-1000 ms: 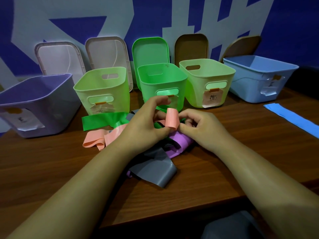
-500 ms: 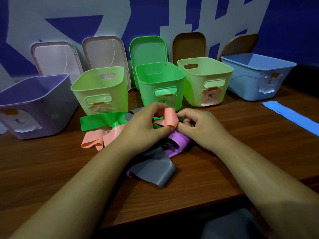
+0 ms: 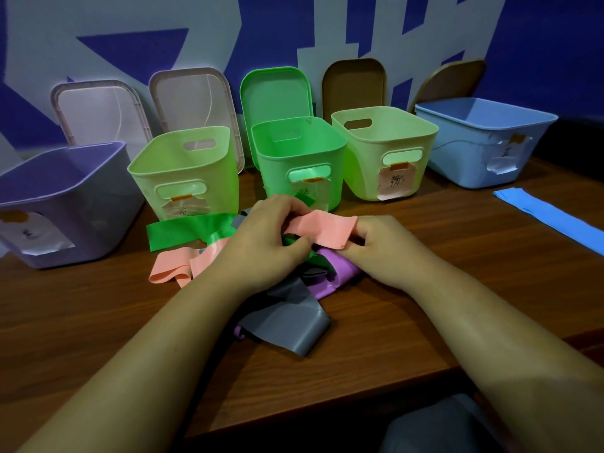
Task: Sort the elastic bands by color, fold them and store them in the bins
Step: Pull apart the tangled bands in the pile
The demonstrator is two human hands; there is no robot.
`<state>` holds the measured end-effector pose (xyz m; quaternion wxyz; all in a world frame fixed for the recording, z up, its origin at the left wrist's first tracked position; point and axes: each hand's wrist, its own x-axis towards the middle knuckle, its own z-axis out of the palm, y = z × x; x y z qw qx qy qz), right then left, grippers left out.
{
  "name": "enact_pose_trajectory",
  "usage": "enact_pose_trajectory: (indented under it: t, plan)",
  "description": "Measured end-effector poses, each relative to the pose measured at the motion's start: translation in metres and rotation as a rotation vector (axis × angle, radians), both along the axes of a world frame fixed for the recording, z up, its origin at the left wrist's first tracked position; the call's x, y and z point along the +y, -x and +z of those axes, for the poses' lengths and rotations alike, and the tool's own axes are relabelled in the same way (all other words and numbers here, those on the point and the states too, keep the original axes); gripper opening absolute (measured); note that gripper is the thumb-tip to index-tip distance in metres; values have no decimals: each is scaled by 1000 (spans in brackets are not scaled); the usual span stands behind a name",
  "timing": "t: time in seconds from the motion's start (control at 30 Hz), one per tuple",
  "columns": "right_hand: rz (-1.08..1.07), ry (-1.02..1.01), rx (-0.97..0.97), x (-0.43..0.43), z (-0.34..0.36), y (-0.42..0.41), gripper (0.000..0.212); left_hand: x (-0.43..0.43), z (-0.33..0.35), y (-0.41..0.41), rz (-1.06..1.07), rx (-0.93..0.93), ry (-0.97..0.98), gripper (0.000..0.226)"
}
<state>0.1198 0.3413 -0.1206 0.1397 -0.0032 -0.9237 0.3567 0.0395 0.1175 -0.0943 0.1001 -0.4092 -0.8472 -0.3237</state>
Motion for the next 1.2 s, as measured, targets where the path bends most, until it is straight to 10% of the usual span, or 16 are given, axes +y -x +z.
enact_pose_trajectory:
  t: [0.4,1.2]
  plan:
    - [-158,285,180,0,13,-6,22,-5,3,5,76,87,37,40]
    - [-3,-79,21,2,-2,-2,28,-16,16,1,-6,158,60,32]
